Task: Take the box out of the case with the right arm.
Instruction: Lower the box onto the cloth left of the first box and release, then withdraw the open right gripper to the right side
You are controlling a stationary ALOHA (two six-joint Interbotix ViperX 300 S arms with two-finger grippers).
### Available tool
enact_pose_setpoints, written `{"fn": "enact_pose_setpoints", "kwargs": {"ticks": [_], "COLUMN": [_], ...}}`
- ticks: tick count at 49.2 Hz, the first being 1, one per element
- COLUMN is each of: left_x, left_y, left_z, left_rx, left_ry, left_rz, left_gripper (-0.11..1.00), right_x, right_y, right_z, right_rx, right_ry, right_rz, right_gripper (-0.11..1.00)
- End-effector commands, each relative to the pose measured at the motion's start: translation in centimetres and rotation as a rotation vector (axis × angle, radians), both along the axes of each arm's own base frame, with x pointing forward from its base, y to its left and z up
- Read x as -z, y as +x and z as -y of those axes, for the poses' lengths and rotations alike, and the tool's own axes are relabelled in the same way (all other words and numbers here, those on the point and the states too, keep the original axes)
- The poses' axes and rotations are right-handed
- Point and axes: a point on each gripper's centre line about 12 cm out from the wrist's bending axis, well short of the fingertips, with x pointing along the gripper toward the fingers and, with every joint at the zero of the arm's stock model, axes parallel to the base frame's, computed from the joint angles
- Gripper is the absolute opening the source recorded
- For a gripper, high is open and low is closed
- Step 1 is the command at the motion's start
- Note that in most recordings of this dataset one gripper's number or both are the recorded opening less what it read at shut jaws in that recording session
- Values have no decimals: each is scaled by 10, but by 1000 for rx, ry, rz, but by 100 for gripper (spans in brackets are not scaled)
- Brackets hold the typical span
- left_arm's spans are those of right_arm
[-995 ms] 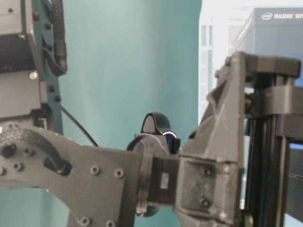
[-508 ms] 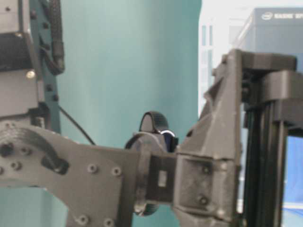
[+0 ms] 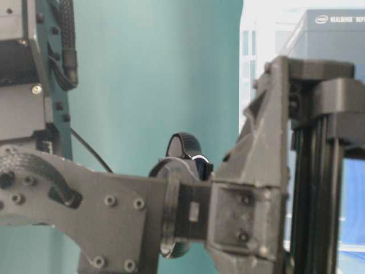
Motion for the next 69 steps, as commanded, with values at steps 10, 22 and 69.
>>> {"fn": "enact_pose_setpoints", "kwargs": {"ticks": [10,22,69], "left_x": [-2,-3,2], "left_y": [3,3,11], "left_z": [1,1,2], "left_rx": [3,4,5], "left_ry": [2,2,7], "left_rz": [7,8,-22], "left_gripper": [0,0,0], "right_x": [-92,-124,-129], "right_y": [-19,-25,-165], "right_z": [14,25,41], "right_rx": [18,-3,-45], "right_ry": [-35,-82,-80], "right_rz": [100,107,29], "right_gripper": [90,90,89]}}
